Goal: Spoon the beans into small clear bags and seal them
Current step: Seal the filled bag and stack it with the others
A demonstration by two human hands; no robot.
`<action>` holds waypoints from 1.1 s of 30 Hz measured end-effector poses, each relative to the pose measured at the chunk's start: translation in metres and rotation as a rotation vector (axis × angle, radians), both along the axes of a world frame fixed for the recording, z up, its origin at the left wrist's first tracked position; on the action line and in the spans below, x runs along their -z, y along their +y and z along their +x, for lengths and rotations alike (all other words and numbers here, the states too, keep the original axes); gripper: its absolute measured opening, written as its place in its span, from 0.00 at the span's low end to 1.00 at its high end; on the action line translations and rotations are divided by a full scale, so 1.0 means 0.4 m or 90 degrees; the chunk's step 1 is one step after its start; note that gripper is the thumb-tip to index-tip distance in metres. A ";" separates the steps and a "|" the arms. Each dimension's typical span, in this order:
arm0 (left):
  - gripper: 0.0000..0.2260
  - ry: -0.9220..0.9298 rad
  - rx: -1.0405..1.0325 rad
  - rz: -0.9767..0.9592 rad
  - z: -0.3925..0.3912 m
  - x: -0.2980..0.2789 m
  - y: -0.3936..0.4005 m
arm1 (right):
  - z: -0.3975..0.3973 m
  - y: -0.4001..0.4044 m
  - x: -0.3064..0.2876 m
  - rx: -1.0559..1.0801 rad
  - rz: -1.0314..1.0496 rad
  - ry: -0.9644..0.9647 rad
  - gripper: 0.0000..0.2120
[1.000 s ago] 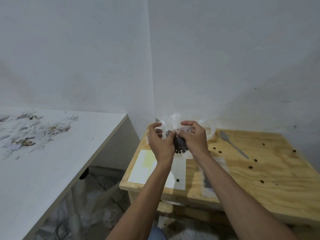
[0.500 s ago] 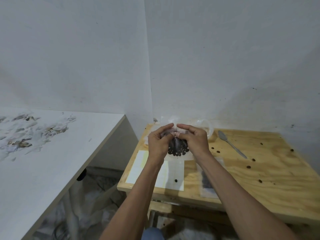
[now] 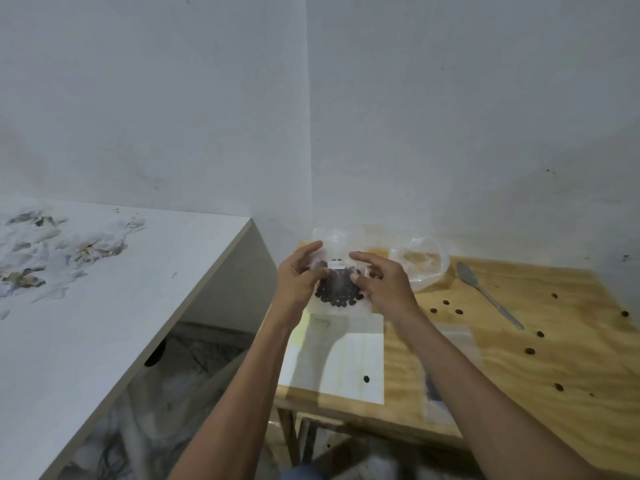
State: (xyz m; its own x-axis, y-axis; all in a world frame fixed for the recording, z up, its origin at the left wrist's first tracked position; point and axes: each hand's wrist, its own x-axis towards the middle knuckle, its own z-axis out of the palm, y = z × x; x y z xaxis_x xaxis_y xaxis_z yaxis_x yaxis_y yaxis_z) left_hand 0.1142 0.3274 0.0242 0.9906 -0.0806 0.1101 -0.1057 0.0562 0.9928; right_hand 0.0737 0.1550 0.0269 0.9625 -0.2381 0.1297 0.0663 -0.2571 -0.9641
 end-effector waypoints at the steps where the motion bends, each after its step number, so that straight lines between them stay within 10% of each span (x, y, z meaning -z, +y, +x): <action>1: 0.22 -0.007 -0.001 0.016 0.018 0.007 0.012 | 0.021 0.006 0.010 0.019 0.018 0.005 0.18; 10: 0.11 -0.124 -0.135 0.261 0.212 0.035 0.040 | 0.221 0.085 0.053 0.070 -0.024 0.083 0.23; 21: 0.08 -0.067 -0.060 0.434 0.257 0.115 0.022 | 0.244 0.100 0.066 0.112 -0.468 0.192 0.19; 33: 0.07 -0.189 -0.080 0.419 0.098 0.032 -0.129 | 0.098 -0.036 -0.014 0.196 -0.307 0.126 0.13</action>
State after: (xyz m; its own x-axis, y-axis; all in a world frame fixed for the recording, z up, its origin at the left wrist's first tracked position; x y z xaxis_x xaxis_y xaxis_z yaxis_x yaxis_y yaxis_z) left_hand 0.1536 0.2759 0.0114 0.9327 -0.1111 0.3430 -0.3422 -0.5725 0.7451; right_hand 0.1128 0.1407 0.0324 0.8755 -0.4684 0.1185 -0.2491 -0.6477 -0.7201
